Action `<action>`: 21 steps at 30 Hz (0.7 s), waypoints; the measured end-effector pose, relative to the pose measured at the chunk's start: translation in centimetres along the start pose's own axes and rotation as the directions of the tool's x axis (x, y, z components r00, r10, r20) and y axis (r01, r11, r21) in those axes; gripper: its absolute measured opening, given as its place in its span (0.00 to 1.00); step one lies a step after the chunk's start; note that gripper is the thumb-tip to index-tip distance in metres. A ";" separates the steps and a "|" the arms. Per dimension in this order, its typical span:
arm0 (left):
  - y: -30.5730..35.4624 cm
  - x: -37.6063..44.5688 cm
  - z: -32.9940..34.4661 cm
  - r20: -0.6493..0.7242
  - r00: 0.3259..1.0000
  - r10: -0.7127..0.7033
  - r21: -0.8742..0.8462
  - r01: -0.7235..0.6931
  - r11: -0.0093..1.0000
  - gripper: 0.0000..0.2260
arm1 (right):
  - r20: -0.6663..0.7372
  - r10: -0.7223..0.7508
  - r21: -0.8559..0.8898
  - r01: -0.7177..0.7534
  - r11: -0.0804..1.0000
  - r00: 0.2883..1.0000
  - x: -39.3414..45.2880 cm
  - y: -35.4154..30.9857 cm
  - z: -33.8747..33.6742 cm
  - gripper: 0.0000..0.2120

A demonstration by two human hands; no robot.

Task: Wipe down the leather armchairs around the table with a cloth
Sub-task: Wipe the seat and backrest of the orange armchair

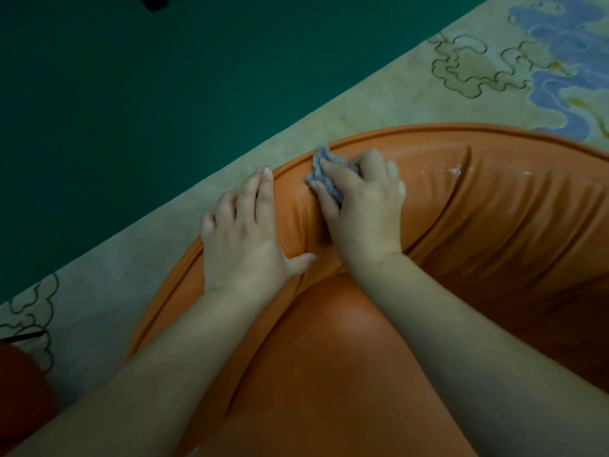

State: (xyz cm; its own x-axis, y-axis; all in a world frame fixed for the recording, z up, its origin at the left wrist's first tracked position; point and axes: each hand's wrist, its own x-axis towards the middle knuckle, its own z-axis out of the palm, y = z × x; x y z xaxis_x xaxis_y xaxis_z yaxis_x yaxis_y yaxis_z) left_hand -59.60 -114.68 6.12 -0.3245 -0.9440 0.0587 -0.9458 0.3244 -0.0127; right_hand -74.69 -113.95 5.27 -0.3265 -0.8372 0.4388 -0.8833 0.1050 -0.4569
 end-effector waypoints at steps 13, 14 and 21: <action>0.0 0.0 0.5 -0.021 1.000 -0.009 -0.020 0.008 1.000 0.56 | 0.023 -0.153 -0.114 0.155 0.981 0.988 -0.1 -0.9 0.1 0.13; 0.1 0.0 0.4 -0.017 1.000 -0.009 -0.015 0.009 1.000 0.57 | -0.003 -0.118 -0.160 0.116 0.980 0.993 -0.1 0.1 -0.2 0.13; -0.2 0.0 0.5 -0.045 0.999 0.004 -0.032 -0.005 0.999 0.55 | -0.009 -0.084 -0.012 0.084 0.996 0.996 -0.9 -1.5 0.3 0.13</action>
State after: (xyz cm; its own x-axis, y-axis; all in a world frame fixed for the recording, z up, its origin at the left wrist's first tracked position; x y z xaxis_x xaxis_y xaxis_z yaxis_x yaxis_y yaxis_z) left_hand -59.45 -114.75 5.58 -0.3274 -0.9392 0.1032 -0.9435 0.3309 0.0184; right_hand -72.93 -113.53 5.31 -0.2540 -0.8380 0.4830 -0.9117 0.0407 -0.4089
